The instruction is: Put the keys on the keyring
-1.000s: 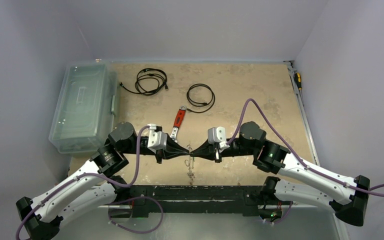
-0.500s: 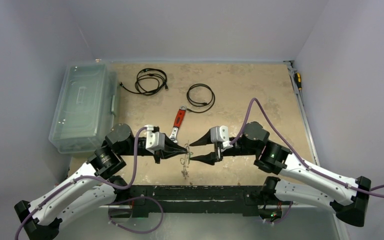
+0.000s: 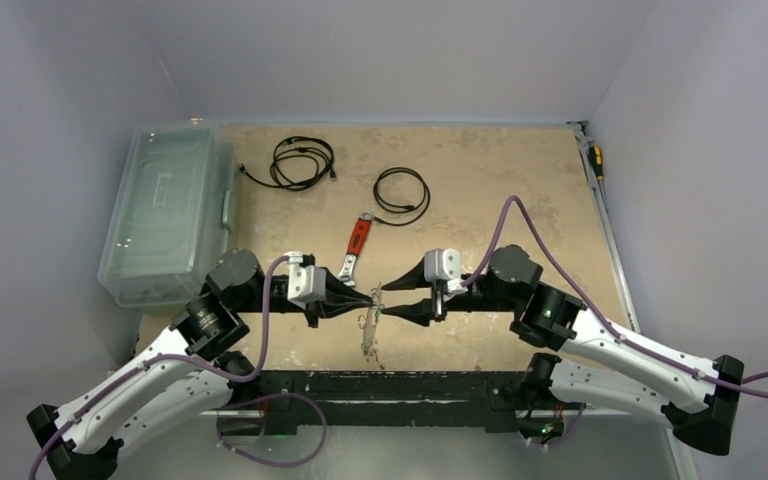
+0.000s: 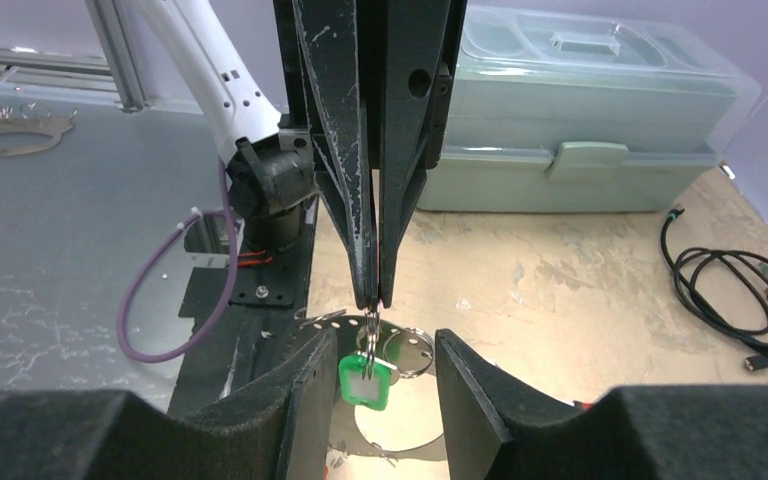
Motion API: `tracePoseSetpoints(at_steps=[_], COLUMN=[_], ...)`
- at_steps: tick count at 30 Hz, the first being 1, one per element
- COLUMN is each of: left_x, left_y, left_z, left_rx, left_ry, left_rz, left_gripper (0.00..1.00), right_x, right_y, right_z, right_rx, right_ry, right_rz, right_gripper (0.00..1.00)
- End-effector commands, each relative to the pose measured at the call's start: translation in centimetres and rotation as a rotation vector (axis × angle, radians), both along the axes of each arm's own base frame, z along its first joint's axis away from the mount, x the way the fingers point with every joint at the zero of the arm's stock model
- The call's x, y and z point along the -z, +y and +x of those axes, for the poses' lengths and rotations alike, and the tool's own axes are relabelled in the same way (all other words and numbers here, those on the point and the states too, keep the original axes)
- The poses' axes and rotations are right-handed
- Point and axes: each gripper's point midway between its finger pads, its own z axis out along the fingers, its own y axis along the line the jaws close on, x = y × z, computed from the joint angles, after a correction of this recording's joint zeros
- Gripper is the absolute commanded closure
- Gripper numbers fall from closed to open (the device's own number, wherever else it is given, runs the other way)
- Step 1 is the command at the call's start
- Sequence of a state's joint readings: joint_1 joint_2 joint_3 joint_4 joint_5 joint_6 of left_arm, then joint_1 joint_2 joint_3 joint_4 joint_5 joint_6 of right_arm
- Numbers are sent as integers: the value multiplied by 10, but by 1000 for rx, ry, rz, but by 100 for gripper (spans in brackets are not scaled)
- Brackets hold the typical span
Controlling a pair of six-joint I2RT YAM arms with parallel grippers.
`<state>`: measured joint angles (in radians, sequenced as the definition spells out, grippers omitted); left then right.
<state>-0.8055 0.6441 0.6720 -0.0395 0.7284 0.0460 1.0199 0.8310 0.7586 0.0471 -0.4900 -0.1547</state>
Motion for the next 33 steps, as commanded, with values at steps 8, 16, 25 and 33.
tracePoseSetpoints(at_steps=[8,16,25,33], left_x=[-24,-25,-21,-27], left_y=[2,2,1,6], left_z=[-1,-1,-1,-4], left_rx=[0,-2,2,-4], left_ry=[-66,-67,-61,-80], left_rz=[-59,-61,-55,-73], left_gripper=[100,100,100,36], right_x=[-5,-4,-9,-11], right_y=[16,18,16,4], right_z=[-1,-1,-2,1], right_rx=[-49,-56,-60,-11], right_ry=[6,8,-8,-27], right_rz=[31,26,35,0], right_gripper=[60,81,100,100])
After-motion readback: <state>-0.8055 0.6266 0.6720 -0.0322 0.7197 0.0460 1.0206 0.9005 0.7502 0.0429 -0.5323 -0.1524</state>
